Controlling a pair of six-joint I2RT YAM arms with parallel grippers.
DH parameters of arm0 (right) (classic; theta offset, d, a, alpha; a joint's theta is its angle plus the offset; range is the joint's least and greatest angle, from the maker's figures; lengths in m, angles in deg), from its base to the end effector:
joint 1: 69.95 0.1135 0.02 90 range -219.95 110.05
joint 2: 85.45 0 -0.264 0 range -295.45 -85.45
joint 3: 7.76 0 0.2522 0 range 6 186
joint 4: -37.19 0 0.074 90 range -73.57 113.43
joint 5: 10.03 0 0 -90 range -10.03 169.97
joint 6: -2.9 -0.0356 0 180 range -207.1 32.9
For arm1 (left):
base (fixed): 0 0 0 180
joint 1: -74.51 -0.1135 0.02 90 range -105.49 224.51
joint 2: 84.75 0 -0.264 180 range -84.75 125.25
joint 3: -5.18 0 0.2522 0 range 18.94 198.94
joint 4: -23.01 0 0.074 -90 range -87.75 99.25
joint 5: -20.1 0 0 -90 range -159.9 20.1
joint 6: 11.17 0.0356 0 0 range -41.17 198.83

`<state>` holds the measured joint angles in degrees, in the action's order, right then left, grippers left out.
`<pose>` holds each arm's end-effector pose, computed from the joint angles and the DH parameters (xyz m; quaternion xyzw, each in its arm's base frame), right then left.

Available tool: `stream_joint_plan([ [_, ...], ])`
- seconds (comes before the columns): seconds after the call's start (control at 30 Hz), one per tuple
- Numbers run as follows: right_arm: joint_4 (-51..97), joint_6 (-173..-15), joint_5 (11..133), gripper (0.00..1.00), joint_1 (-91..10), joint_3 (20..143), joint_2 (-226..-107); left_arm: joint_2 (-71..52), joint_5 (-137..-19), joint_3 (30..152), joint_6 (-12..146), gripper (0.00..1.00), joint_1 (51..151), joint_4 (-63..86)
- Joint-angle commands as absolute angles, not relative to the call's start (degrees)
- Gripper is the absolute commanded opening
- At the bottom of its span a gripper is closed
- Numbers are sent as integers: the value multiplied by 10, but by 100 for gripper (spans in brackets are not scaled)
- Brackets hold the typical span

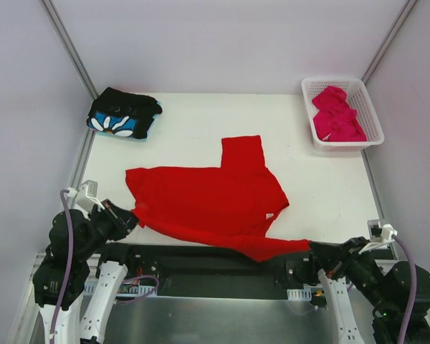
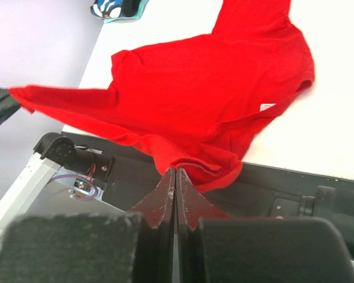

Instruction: Fold and stack the t-shirts

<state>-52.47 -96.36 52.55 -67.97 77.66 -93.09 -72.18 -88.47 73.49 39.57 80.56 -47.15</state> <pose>-0.0855 0.0134 0.3733 -0.1012 0.7623 0.2431 0.5912 0.0074 -0.0122 0.3526 -0.1281 0.7756 -0.3506 0.5090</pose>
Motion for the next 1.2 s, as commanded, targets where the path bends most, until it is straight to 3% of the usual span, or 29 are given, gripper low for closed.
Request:
stream_joint_plan([
  [0.0, -687, -942, 590, 0, -679, 790, -970, -703, -827, 768, 403, 0, 808, -670],
  [0.2, -703, -957, 596, 0, -673, 653, -916, -723, -735, 749, 428, 0, 806, -716],
  [0.33, -543, -969, 599, 0, -671, 575, -933, -716, -703, 669, 413, 0, 807, -603],
  [0.53, -331, -914, 677, 0, -671, 569, -1119, -503, -817, 617, 414, 0, 778, -408],
  [0.73, -170, -940, 651, 0, -673, 650, -1355, -271, -762, 788, 381, 0, 799, -313],
  [0.83, -115, -944, 637, 0, -678, 736, -1482, -156, -768, 836, 366, 0, 809, -196],
  [0.93, -93, -933, 606, 0, -696, 873, -1619, -30, -767, 958, 382, 0, 820, -157],
  [1.03, -85, -941, 552, 0, -726, 1055, -1727, 94, -784, 1142, 417, 0, 820, -140],
  [1.17, -77, -986, 432, 0, -758, 1317, -1909, 244, -806, 1529, 462, 0, 818, -195],
])
